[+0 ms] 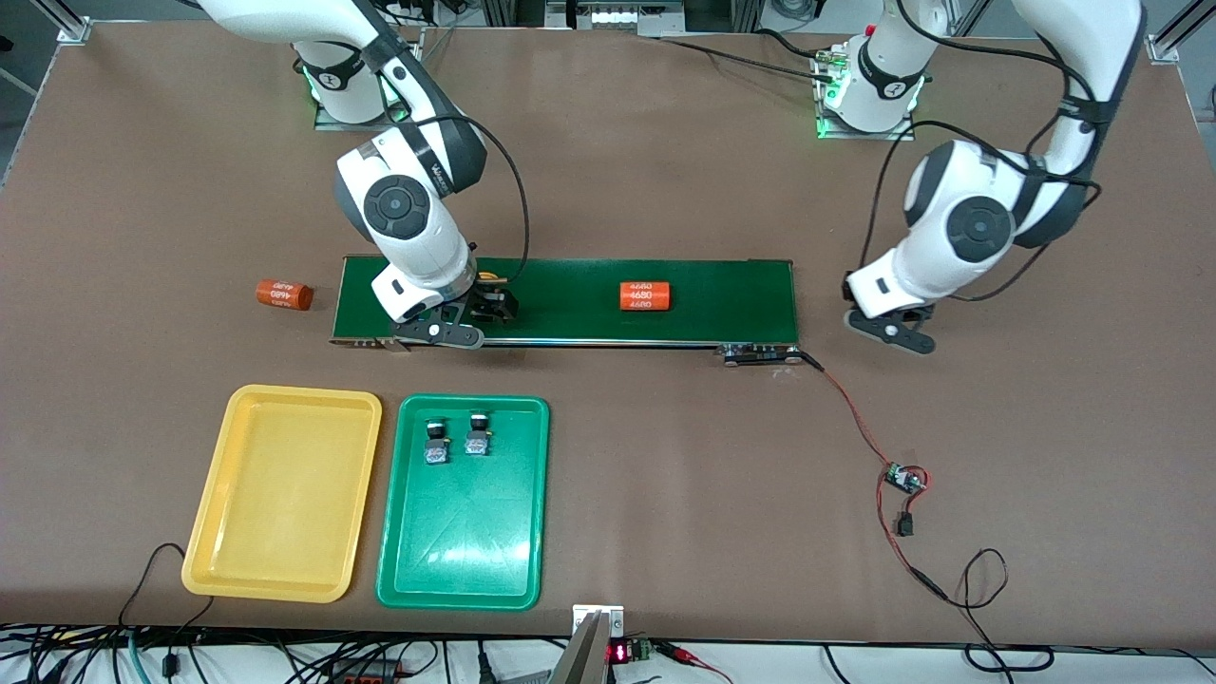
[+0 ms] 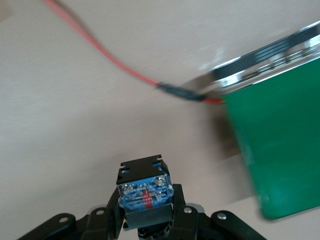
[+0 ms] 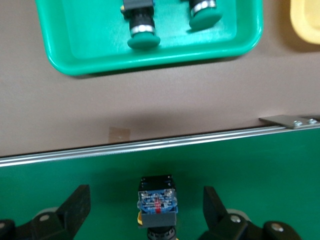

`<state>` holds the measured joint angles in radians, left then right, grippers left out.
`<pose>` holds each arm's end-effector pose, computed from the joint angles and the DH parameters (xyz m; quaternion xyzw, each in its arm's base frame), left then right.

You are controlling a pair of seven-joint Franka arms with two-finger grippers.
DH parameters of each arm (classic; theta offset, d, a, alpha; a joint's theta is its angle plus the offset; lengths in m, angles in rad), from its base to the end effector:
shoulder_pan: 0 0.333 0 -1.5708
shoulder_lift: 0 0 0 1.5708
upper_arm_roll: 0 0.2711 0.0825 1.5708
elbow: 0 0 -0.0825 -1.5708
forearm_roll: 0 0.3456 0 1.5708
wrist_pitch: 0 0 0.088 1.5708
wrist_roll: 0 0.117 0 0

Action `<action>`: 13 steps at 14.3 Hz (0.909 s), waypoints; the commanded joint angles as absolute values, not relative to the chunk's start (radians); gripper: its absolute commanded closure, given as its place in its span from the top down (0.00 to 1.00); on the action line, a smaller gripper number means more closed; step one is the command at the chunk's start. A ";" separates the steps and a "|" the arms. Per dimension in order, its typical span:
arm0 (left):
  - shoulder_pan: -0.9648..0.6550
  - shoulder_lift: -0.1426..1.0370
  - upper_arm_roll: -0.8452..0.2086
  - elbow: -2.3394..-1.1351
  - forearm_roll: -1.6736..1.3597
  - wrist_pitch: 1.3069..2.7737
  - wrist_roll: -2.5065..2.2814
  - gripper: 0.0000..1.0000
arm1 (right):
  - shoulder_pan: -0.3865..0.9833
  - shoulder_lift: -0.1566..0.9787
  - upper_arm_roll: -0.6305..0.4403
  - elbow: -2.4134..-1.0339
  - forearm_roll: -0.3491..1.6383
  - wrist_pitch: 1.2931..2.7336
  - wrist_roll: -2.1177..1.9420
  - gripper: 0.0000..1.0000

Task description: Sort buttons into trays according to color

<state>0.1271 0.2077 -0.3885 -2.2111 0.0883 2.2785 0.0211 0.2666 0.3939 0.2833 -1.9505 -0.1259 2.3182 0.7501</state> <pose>0.4824 -0.1285 0.2561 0.9836 -0.1695 -0.0617 0.0002 0.4907 0.2925 0.2583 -0.9977 0.0671 0.0076 0.0041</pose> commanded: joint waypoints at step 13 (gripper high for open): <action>-0.021 0.317 -0.456 -2.103 -0.017 2.278 -0.293 0.00 | 0.233 0.367 0.295 -1.959 -0.126 2.234 0.648 0.88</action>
<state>0.0008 0.2918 -0.4606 -2.1529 0.0155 2.2861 -0.2896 0.2602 0.4056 0.2836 -1.9705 -0.1271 2.3034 0.7072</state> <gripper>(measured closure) 0.590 0.163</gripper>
